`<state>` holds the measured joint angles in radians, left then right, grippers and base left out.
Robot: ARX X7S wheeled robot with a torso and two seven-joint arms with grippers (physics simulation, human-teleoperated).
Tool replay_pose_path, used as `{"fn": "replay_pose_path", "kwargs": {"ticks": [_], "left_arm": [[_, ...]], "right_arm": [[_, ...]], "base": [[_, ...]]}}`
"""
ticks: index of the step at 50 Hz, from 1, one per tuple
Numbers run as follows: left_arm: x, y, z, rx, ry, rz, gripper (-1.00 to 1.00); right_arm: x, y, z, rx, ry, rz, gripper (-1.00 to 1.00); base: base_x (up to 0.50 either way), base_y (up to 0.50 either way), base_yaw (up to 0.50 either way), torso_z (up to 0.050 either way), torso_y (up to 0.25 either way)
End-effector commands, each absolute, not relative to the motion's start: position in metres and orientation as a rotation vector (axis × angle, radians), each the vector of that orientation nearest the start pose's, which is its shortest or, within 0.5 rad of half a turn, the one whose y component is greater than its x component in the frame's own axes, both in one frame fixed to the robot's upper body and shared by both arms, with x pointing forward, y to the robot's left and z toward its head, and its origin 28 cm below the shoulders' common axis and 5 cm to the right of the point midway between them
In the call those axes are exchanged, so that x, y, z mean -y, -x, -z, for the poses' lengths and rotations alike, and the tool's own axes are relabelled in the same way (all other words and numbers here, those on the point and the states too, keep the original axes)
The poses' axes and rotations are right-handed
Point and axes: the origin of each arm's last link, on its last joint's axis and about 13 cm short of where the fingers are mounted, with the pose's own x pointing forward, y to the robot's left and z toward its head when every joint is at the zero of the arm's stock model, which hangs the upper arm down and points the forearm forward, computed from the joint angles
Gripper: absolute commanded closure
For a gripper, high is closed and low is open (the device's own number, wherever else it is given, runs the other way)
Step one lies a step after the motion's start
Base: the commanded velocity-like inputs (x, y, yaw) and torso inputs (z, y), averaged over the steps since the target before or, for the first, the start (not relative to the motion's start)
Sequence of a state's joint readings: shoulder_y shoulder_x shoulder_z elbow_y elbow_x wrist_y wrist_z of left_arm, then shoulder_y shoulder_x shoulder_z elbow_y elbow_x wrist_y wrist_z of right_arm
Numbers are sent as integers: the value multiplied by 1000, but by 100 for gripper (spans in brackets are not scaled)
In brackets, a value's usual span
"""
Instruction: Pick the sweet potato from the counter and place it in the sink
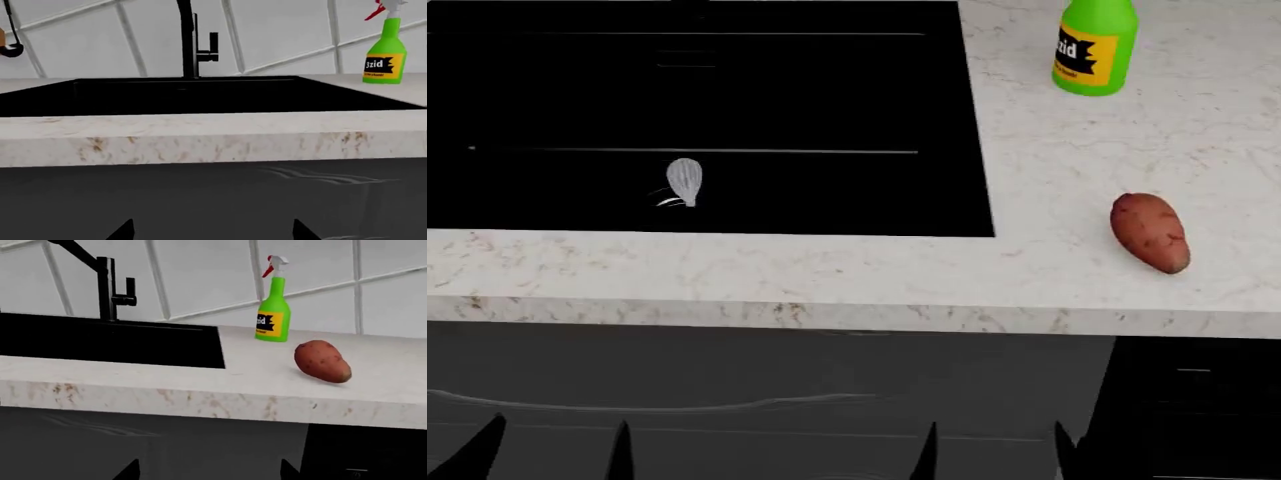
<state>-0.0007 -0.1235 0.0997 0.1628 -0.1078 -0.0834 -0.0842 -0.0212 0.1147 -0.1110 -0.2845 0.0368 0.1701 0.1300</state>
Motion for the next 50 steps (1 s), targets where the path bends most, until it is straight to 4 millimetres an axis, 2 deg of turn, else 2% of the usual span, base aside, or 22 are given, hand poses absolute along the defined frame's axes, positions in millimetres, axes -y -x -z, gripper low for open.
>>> {"fn": "replay_pose_path", "kwargs": {"ticks": [1,13,25,35,50], "left_arm": [[-215,-213,-60,93,-28,20,-100],[-223,-224,-76,97,-18,-11,-100],[-227,-232,-89,82,-31,-25,-100],[-237,-240,-116,108,-16,-45,-100],[-249,-243,-142,83,-39,-121,-100]], "right_arm": [[101,-200,-81,121,58,14,-100],[109,-198,-99,122,86,54,-100],[114,-202,-108,120,114,95,-100],[120,-205,-127,126,171,104,-100],[132,-208,-158,144,192,103,-100]], "base": [[0,0,0,0,0],[0,0,0,0,0],[0,0,0,0,0],[0,0,0,0,0],[0,0,0,0,0]]}}
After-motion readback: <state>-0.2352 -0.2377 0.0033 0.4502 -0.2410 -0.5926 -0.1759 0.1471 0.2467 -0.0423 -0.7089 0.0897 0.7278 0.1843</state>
